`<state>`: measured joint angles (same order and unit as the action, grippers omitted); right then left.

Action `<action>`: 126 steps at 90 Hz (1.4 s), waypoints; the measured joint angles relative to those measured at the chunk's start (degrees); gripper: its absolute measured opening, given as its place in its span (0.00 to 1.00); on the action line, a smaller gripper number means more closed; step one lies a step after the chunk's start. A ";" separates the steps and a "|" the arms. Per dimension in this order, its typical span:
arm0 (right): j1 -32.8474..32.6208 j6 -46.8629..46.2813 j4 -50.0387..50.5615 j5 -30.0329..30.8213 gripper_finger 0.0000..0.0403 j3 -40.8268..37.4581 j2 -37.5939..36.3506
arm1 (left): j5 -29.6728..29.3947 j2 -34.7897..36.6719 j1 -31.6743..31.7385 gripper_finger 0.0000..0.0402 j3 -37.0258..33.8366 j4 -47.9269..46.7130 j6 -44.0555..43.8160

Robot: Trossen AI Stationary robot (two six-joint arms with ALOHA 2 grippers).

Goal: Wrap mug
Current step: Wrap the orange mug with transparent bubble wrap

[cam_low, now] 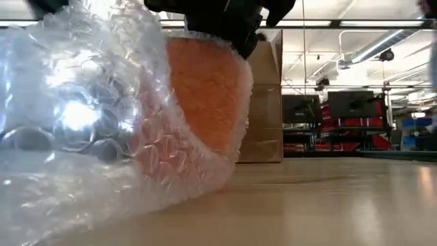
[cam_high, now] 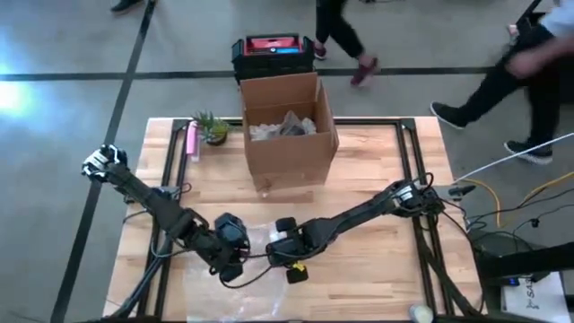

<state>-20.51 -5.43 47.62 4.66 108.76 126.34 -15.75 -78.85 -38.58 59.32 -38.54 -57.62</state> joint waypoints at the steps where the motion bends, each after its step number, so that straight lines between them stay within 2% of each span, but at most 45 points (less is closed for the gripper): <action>1: 0.01 0.00 -0.02 0.01 0.00 0.09 0.00 | 0.43 -0.12 -0.15 0.19 -0.17 -0.01 -0.69; 7: 0.02 0.05 -0.49 0.29 0.00 0.50 -0.02 | 4.67 -0.99 -1.05 0.19 -1.52 -0.38 -3.73; 12: 0.02 0.30 -0.67 -0.15 0.00 0.69 -0.43 | 10.97 -1.87 -2.31 0.19 -3.23 -3.59 -4.66; 18: 0.00 0.30 -1.10 -0.19 0.00 0.80 -0.68 | 17.62 -2.81 -3.29 0.19 -4.49 -1.99 -6.26; 23: 0.13 0.40 -1.04 -0.05 0.00 0.69 -0.56 | 20.12 -2.92 -3.55 0.19 -5.98 -1.60 -8.27; 36: 0.23 0.59 -1.60 0.78 0.00 0.65 -0.33 | 23.25 -3.95 -7.14 0.19 -11.42 -1.43 -16.67; 44: 0.09 0.90 -1.67 1.77 0.00 0.62 -0.33 | 23.01 -3.48 -9.19 0.22 -14.42 2.22 -21.18; 51: 0.11 1.00 -1.71 1.84 0.00 0.62 -0.33 | 22.89 -3.41 -11.08 0.28 -17.56 4.31 -24.87; 59: 0.17 1.07 -1.91 1.90 0.00 0.61 -0.33 | 23.15 -3.29 -12.34 0.38 -20.62 13.46 -27.96; 72: 0.35 1.20 -2.12 1.98 0.00 0.58 -0.31 | 22.65 -4.75 -12.75 0.51 -25.77 21.03 -31.47; 77: 0.42 1.24 -2.31 2.57 0.00 0.58 -0.28 | 22.39 -5.41 -12.60 0.51 -26.50 21.64 -31.64; 82: 0.39 1.26 -2.48 2.88 0.00 0.58 -0.24 | 22.02 -5.85 -12.60 0.48 -26.61 21.87 -31.16; 91: 0.52 1.15 -3.19 2.91 0.00 0.58 -0.22 | 18.29 -5.68 -12.64 0.30 -25.32 20.81 -28.64; 98: 0.53 1.02 -3.26 2.93 0.00 0.58 -0.22 | 11.22 -5.17 -12.58 0.10 -22.37 18.73 -25.09; 101: 0.60 1.00 -3.35 2.94 0.00 0.58 -0.22 | 7.55 -4.93 -12.52 0.05 -20.88 16.62 -24.30; 109: 0.66 1.05 -3.39 2.93 0.00 0.56 -0.22 | -1.88 -3.64 -12.42 0.04 -15.63 11.44 -21.97; 118: 0.79 1.00 -3.44 2.95 0.00 0.56 -0.22 | -9.87 -3.28 -12.35 0.02 -9.65 6.28 -15.96; 126: 0.81 0.98 -3.40 2.96 0.00 0.58 -0.22 | -17.28 -3.08 -11.84 0.01 -4.68 6.93 -9.24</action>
<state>-19.70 -4.45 44.22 7.62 109.34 126.12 -33.03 -81.93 -50.42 54.65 -31.61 -66.86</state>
